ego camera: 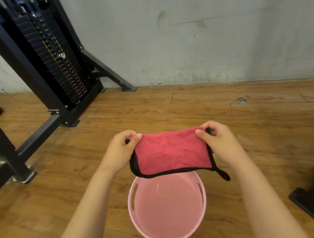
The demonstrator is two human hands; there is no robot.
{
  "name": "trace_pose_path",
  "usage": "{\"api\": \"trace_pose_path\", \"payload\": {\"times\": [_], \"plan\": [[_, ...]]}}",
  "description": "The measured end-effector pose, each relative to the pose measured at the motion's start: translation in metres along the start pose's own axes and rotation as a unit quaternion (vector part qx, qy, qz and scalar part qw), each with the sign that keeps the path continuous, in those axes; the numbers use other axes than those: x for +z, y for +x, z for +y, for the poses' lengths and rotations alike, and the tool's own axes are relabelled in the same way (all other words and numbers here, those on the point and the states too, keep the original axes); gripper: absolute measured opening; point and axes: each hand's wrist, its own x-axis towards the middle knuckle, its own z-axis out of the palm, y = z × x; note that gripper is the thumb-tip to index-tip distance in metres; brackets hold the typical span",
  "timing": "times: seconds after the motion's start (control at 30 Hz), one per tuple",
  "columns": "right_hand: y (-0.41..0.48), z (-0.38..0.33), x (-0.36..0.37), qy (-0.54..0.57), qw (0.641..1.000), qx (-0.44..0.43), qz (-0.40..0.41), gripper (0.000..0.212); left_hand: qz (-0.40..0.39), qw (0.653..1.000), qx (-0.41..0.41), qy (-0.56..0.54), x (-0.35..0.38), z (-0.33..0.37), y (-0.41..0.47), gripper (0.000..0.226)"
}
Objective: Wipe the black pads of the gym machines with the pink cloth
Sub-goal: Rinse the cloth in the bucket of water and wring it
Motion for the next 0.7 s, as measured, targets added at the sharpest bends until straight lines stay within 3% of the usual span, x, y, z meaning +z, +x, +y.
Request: {"api": "trace_pose_path", "payload": {"times": [0.2,0.37,0.53,0.6,0.7], "plan": [[-0.007,-0.018,0.022,0.01,0.998,-0.011,-0.057,0.013,-0.013,0.998,0.019,-0.051,0.018,0.015,-0.006,0.021],[-0.011,-0.026,0.042,0.107,0.987,-0.014,-0.115,0.015,-0.065,0.99,0.059,-0.108,0.027,0.029,-0.012,0.019],[-0.008,-0.024,0.049,0.182,0.972,0.01,-0.148,0.028,-0.059,0.986,0.052,-0.145,0.031,0.025,-0.016,0.027],[-0.006,-0.023,0.051,0.176,0.969,0.012,-0.174,0.031,-0.04,0.991,0.06,-0.108,0.03,0.023,-0.018,0.033],[-0.006,-0.023,0.056,0.161,0.97,-0.018,-0.182,0.034,-0.01,0.992,0.068,-0.109,0.023,0.017,-0.018,0.02]]}}
